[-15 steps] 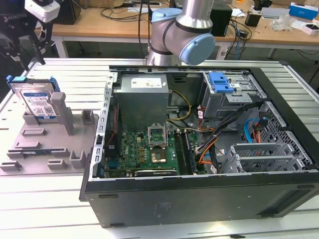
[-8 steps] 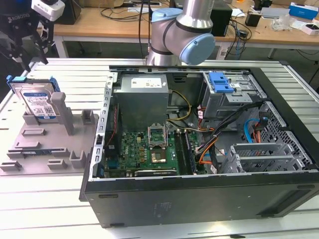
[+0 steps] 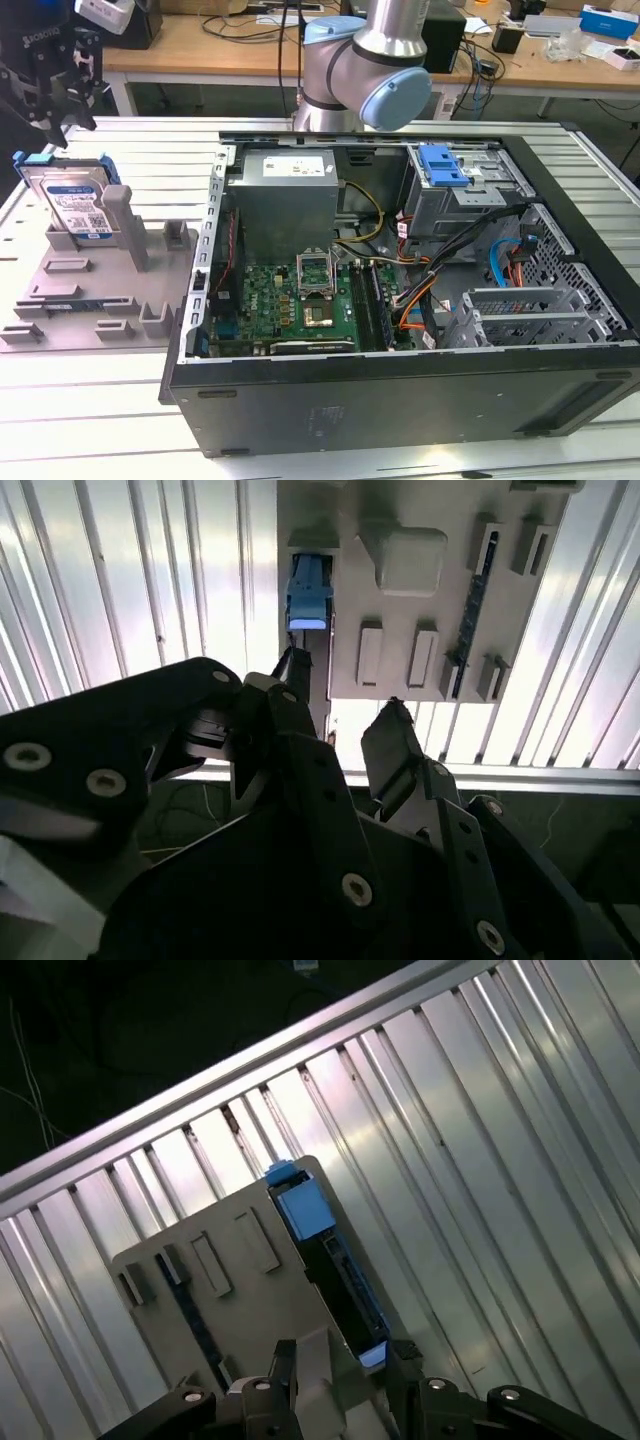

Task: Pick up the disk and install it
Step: 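Pick up the disk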

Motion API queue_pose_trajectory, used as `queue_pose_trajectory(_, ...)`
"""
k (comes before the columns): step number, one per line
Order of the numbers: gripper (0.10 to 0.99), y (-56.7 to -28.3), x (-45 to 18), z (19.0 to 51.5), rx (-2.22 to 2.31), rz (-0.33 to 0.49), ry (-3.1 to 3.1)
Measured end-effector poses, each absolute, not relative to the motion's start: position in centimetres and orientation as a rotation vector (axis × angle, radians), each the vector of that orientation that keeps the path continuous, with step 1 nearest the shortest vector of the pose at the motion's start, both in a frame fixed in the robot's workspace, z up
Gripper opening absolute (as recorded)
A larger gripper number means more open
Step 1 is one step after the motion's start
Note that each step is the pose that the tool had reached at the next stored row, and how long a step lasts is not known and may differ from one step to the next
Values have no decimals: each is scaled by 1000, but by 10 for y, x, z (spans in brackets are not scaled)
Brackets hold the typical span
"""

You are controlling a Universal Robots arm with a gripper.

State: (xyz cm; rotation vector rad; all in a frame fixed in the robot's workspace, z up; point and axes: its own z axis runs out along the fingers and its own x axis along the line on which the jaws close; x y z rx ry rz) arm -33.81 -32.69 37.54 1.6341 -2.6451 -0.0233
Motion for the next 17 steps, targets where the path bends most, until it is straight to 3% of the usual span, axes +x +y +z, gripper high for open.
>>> queue_pose_trajectory(17,482,-327,-338,372,2055,9,-2373)
